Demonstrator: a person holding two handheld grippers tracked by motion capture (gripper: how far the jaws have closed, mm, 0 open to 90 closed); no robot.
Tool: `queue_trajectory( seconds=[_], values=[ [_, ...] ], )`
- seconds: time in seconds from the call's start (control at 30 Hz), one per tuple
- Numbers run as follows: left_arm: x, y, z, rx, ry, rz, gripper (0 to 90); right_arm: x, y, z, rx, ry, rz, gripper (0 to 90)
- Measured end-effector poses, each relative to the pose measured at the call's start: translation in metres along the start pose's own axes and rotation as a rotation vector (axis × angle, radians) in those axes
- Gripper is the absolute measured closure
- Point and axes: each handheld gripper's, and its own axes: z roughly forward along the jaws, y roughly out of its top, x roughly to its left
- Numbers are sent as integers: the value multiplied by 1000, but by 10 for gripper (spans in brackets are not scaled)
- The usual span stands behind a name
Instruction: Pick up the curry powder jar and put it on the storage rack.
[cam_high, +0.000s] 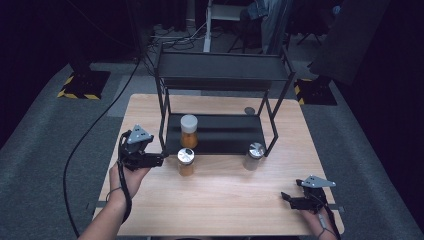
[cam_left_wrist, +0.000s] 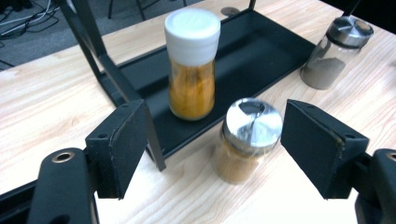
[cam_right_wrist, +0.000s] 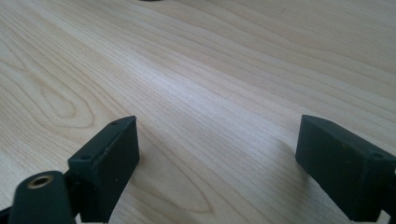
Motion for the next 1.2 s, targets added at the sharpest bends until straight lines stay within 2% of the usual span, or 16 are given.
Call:
queue_trajectory(
  seconds=[0.23, 0.53, 1.2],
  values=[
    [5, -22, -3, 3, -1, -24, 230, 0, 0, 0, 0, -1, 2, 135],
    [9, -46, 1, 19, 0, -52, 230, 1, 0, 0, 0, -3, 4, 135],
    [18, -99, 21, 88, 8, -100, 222, 1, 0, 0, 0, -5, 6, 135]
  ],
)
